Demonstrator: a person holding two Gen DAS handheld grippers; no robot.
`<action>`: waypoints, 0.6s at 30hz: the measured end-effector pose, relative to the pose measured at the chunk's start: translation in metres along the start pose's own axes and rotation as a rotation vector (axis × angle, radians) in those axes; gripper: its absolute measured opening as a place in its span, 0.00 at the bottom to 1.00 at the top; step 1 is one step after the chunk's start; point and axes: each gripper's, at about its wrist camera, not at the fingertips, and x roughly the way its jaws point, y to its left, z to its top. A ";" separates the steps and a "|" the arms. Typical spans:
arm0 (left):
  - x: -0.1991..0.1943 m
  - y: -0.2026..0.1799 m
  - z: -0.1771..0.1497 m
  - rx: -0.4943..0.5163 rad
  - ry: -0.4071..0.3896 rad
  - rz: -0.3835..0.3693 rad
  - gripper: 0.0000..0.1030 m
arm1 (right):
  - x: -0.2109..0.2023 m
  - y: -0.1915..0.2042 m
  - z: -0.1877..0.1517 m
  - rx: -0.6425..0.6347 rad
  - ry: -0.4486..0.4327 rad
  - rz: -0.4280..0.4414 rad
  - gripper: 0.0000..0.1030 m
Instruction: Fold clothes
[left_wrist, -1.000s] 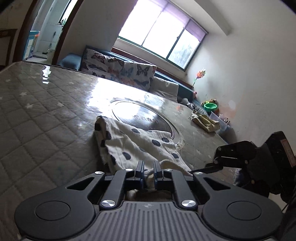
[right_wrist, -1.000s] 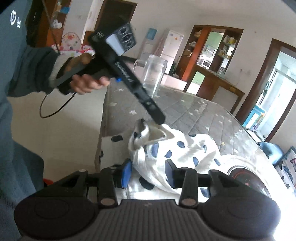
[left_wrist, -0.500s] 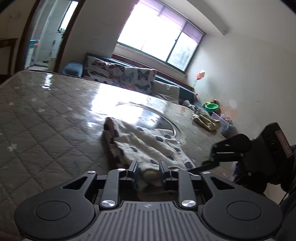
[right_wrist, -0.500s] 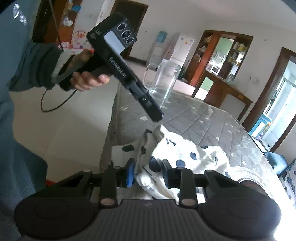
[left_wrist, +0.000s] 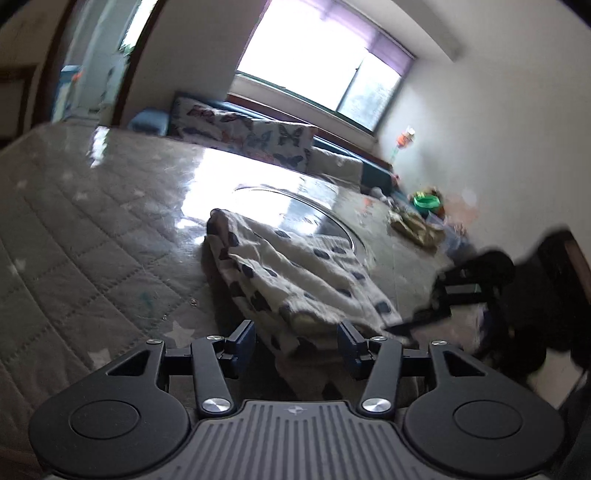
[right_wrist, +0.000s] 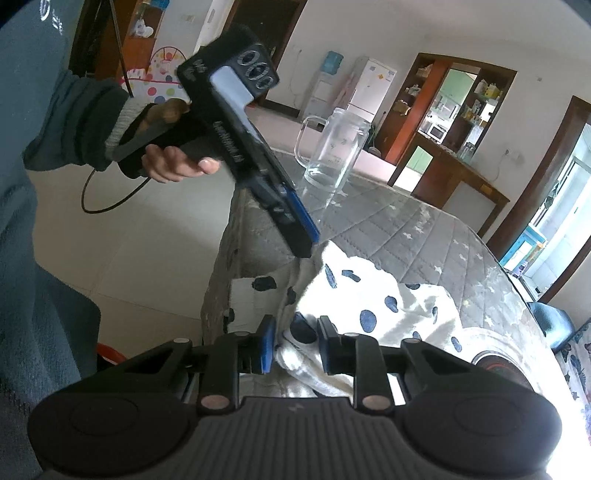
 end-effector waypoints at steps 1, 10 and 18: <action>0.002 0.002 0.001 -0.025 -0.003 -0.003 0.51 | 0.000 0.000 0.000 0.000 0.002 -0.002 0.22; 0.009 -0.003 0.008 -0.087 -0.009 0.018 0.37 | 0.000 0.003 -0.002 -0.009 0.005 -0.009 0.22; -0.008 -0.019 0.011 -0.144 -0.042 0.033 0.07 | 0.000 0.000 -0.004 -0.001 0.004 -0.014 0.22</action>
